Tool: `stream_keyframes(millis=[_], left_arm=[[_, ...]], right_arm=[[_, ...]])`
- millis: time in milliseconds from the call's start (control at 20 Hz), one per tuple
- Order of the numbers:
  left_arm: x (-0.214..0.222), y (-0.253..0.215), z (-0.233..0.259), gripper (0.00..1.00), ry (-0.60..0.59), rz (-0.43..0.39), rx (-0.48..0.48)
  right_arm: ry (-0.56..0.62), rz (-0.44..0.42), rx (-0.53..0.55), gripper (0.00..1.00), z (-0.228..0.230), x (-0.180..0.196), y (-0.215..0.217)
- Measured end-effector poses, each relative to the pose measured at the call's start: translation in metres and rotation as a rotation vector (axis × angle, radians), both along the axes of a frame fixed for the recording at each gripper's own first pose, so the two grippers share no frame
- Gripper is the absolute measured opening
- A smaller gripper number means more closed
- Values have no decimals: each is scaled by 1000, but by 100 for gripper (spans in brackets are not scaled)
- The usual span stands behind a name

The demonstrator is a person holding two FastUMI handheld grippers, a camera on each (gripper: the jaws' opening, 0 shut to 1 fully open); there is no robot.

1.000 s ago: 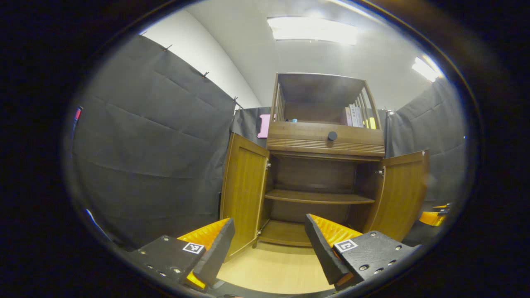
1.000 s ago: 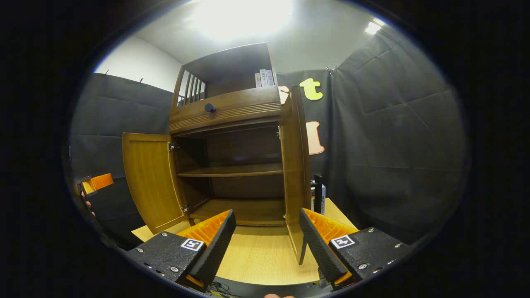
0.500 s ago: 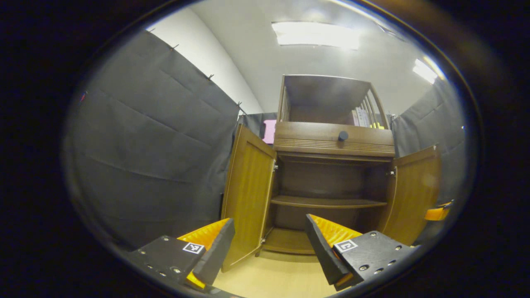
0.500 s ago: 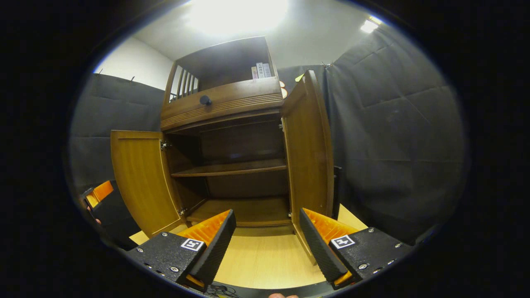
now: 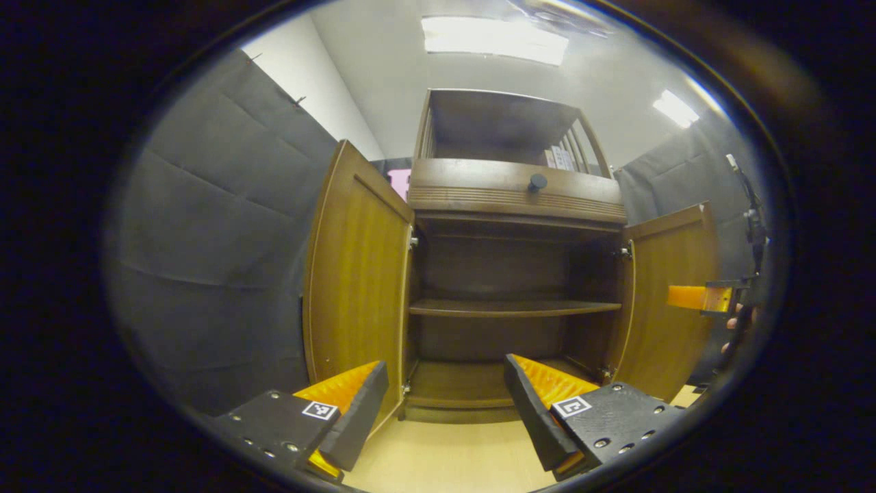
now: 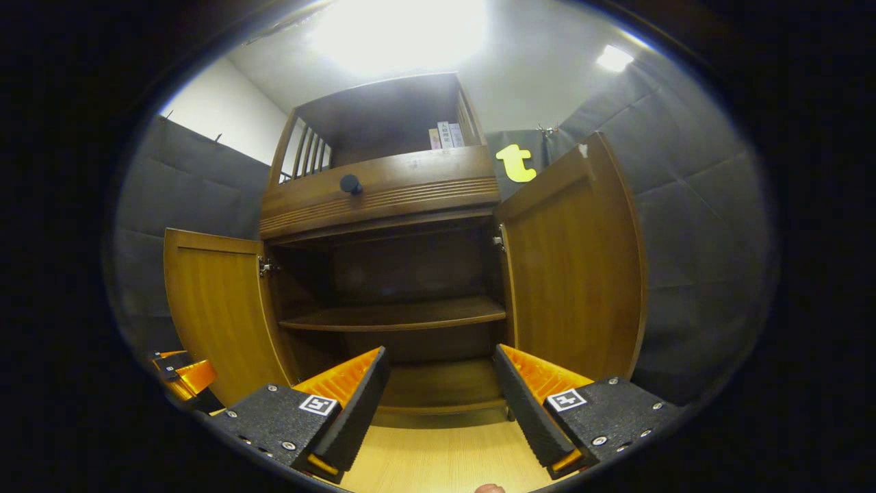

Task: Open the right door of the double-door shoe cabinet with the right hand, and open the left door with the left hand.

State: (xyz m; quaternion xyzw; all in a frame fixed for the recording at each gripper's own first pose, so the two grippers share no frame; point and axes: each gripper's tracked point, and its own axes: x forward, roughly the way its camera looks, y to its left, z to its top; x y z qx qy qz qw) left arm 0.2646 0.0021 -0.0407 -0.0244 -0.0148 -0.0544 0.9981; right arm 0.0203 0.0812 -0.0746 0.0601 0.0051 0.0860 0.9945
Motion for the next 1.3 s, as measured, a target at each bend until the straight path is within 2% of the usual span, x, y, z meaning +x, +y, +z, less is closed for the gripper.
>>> stream_keyframes(millis=[50, 100, 150, 200, 250, 350, 550, 600, 750, 900, 950, 1050, 1100, 1250, 1300], left_arm=[[0, -2, -4, 100, 15, -12, -10], [2, -5, -4, 98, 19, -24, -24], [5, -7, -8, 100, 23, -39, -39], [6, -10, -11, 97, 33, -52, -47], [7, -12, -15, 97, 45, -57, -49], [5, -14, -13, 100, 51, -45, -60], [-3, -28, 0, 100, 52, 54, -81], [-11, -34, 3, 100, 50, 89, -68], [-46, -58, 19, 100, 34, 271, -26], [-80, -103, 36, 100, -3, 355, -1], [-89, -118, 38, 100, -3, 374, 13], [-103, -143, 47, 97, -18, 385, 52], [-109, -150, 47, 100, -10, 398, 69], [-129, -152, 38, 100, 11, 434, 66], [-134, -151, 36, 97, 15, 439, 49]], right_arm=[[10, 5, -28, 95, -7, 0, 3], [13, 19, -55, 92, -10, -2, 6], [10, 37, -83, 92, -13, -3, 7], [7, 49, -108, 95, -15, -3, 5], [11, 57, -118, 92, -19, -4, 0], [27, 92, -100, 95, -26, -6, -7], [88, 203, -47, 95, -47, -2, -29], [95, 252, -49, 92, -51, -2, -34], [157, 374, -65, 95, -72, 0, -55], [210, 501, 1, 95, -78, -22, -53], [235, 545, -2, 95, -81, -32, -53], [198, 611, -16, 95, -71, -42, -54], [163, 625, -26, 95, -64, -44, -55], [118, 656, -60, 96, -56, -53, -57], [106, 659, -71, 96, -55, -54, -58]])
